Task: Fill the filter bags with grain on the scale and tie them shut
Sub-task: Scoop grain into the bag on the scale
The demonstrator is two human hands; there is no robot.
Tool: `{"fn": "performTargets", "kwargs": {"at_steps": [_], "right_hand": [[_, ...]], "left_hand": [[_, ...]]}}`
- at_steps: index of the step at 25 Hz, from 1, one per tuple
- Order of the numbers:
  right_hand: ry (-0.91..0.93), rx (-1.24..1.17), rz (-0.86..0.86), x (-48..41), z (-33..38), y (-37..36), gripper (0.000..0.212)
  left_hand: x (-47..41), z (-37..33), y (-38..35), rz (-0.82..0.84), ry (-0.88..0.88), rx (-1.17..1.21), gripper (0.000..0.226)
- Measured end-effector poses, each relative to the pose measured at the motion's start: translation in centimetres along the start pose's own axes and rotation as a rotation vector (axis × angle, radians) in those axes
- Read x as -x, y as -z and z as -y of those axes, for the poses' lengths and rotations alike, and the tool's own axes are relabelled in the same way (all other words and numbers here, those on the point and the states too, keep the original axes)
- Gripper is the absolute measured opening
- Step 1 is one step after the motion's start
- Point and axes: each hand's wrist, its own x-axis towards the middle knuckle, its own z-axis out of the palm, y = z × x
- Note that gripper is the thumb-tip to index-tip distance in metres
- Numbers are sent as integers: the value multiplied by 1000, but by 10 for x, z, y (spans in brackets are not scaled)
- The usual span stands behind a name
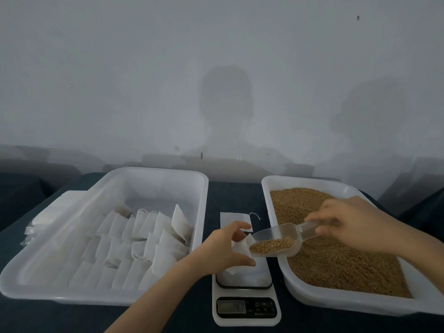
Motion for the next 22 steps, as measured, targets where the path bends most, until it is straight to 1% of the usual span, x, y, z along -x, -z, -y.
{"fn": "performTargets", "kwargs": {"at_steps": [5, 8, 11, 14, 19, 22], "right_hand": [[35, 120, 9, -11, 18, 19, 16], [73, 188, 3, -16, 33, 31, 16], [112, 325, 9, -24, 51, 42, 17], [165, 481, 4, -32, 71, 50, 18], [227, 689, -119, -33, 100, 58, 17], [269, 759, -205, -27, 109, 60, 15]], "left_hand": [[1, -2, 0, 1, -5, 6, 69], [2, -3, 0, 1, -6, 3, 73], [2, -4, -1, -15, -15, -4, 76], [2, -5, -1, -27, 1, 0, 71], [3, -6, 0, -46, -8, 35, 65], [4, -8, 1, -80, -16, 85, 61]]}}
